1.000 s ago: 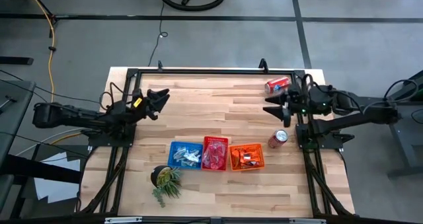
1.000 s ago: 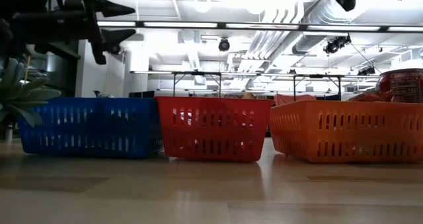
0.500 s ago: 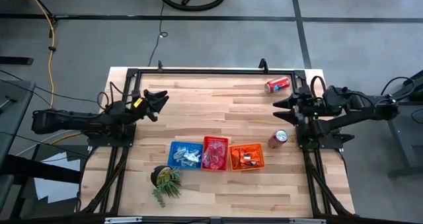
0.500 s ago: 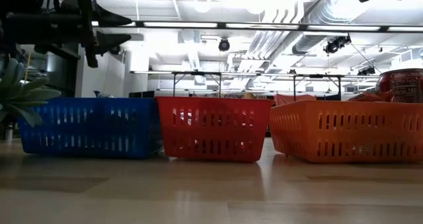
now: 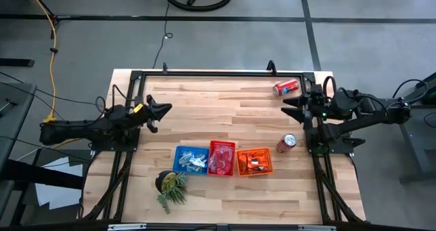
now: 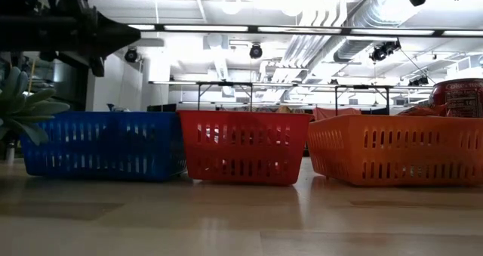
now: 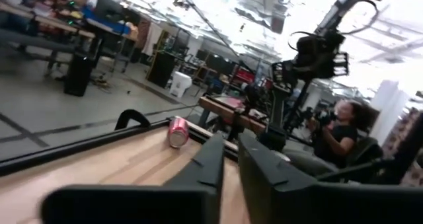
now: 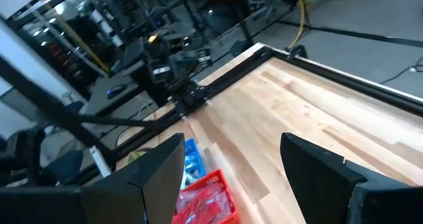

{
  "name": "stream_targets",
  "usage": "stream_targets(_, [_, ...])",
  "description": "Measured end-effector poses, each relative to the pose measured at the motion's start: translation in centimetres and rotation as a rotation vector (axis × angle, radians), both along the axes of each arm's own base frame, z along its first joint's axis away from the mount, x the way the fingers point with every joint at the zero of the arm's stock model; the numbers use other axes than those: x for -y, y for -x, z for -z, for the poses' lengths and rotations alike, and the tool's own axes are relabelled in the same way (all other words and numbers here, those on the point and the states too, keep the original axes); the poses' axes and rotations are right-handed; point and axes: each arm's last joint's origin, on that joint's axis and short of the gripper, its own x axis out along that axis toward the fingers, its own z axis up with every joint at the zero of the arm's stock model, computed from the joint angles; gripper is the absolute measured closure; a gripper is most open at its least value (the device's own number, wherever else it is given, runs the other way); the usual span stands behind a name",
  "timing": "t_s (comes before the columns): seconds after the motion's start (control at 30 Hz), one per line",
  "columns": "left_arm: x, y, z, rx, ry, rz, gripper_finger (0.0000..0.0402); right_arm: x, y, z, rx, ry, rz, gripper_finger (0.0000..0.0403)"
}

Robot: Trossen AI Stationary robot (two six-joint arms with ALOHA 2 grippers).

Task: Sort candy
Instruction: Return to Home Position

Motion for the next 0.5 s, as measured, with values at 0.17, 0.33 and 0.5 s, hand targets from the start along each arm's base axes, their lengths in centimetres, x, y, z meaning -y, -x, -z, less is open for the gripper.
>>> stream_targets(0.17, [0.2,0.5,0.0,-0.01,-0.036,0.03,0.0395,0.1,0.0,0.0,0.012,-0.031,0.047,0.0158])
stream_targets(0.33, [0.3,0.9,0.4,-0.053,-0.06,0.054,0.04,0.2,0.0,0.0,0.021,-0.058,0.075,0.0158])
stream_targets(0.5, [0.4,1.2,0.6,-0.062,-0.062,0.055,0.0401,0.2,0.0,0.0,0.021,-0.06,0.076,0.0158])
